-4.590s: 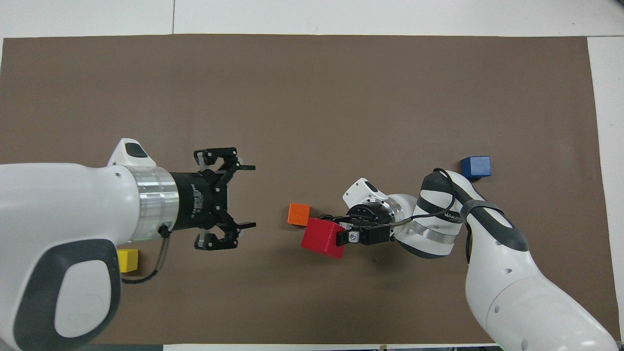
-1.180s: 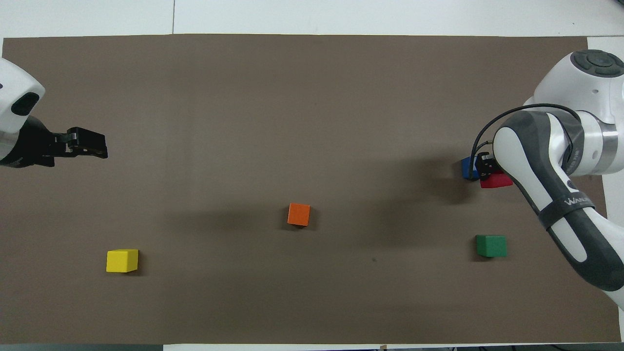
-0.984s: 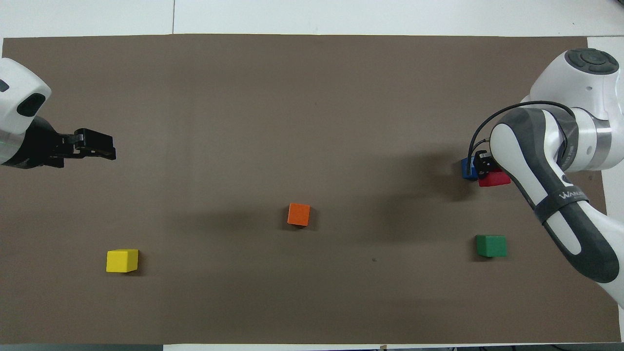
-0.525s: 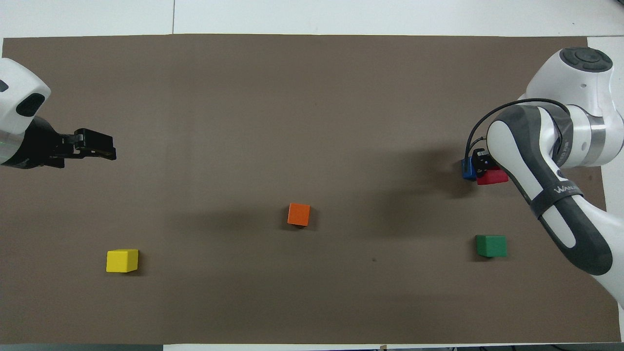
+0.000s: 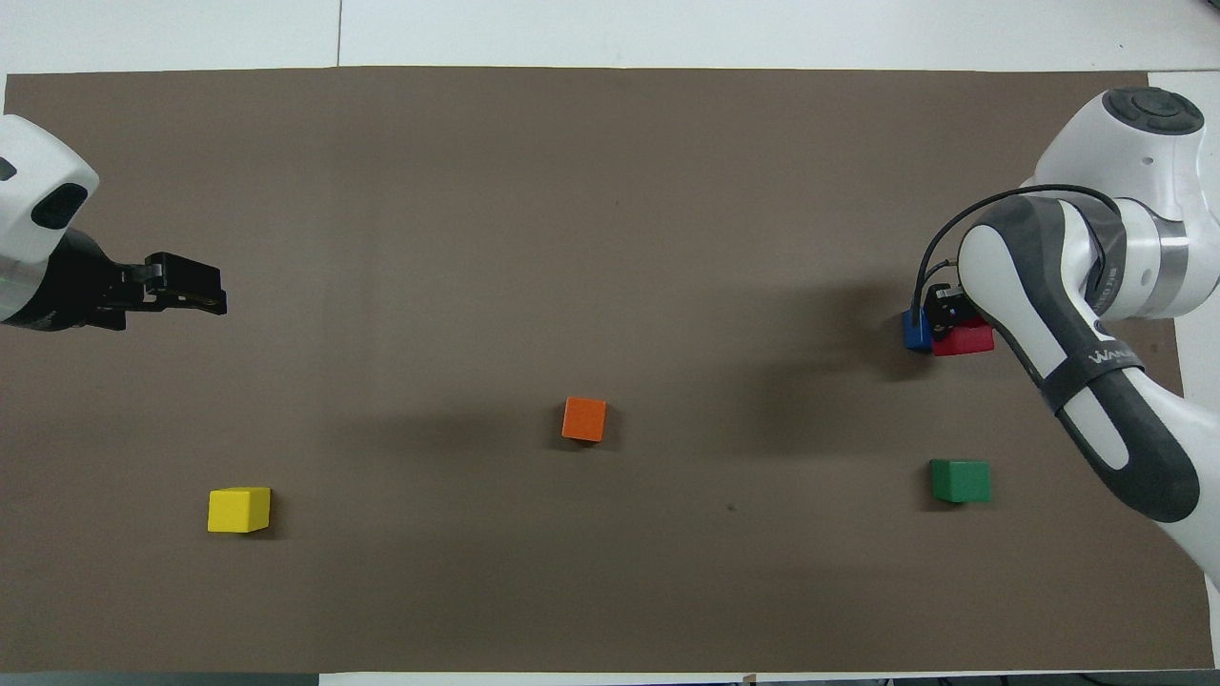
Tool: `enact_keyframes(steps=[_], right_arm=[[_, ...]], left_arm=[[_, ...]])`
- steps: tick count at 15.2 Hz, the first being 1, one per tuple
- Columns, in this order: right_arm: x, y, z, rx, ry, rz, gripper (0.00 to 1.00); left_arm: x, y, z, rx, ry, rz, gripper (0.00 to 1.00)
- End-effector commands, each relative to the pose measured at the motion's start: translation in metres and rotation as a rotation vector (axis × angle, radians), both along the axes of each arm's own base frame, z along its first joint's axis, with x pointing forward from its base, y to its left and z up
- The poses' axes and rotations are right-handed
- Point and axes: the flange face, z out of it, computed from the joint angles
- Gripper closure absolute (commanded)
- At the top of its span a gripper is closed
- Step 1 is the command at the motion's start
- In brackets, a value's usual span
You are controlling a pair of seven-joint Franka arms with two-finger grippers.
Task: Transfer red block to right arm and stack on blue block
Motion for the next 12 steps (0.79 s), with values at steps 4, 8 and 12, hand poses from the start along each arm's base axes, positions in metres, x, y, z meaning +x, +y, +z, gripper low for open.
enact_keyframes(steps=[4,8,12], right_arm=[[0.007,0.003,-0.01,0.054,-0.003,-0.058,1.0],[0.006,0.002,-0.019,0.049,-0.018,-0.055,1.0],[0.005,0.002,-0.023,0.048,-0.02,-0.057,0.77]], left_arm=[[-0.007,0.01,0.003,-0.016,0.01,0.014,0.0],[-0.007,0.009,0.003,-0.016,0.01,0.012,0.0],[-0.007,0.009,0.003,-0.016,0.01,0.012,0.0]])
